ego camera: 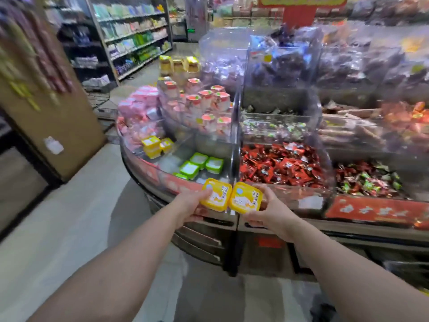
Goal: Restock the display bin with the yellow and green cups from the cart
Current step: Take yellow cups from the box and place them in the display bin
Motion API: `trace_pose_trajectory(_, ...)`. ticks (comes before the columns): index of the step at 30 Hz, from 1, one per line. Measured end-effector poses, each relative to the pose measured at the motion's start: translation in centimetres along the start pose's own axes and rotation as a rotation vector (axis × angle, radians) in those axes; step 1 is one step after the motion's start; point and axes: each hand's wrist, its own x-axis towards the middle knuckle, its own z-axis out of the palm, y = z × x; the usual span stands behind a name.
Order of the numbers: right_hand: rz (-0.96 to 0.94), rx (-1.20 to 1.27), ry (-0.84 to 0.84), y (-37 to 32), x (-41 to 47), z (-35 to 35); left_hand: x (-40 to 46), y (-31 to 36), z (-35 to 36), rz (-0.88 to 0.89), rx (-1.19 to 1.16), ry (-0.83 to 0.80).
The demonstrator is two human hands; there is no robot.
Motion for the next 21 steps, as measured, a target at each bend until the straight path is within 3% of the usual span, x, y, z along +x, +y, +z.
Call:
trace_pose_trajectory(9,-0.038,-0.026,-0.063,-8.5,14.2,19.4,6.6,3.1,-23.6,0.012,0.005,0.102)
trace_pose_trajectory(16,-0.044,-0.077,0.074,-11.4,22.0,23.5,13.8,5.6,-29.2,0.004,-0.095,0.196)
trace_pose_trajectory(21,-0.061,-0.068,0.041,-13.5,29.4,25.1,18.2,8.3,-32.4,0.032,-0.121,0.259)
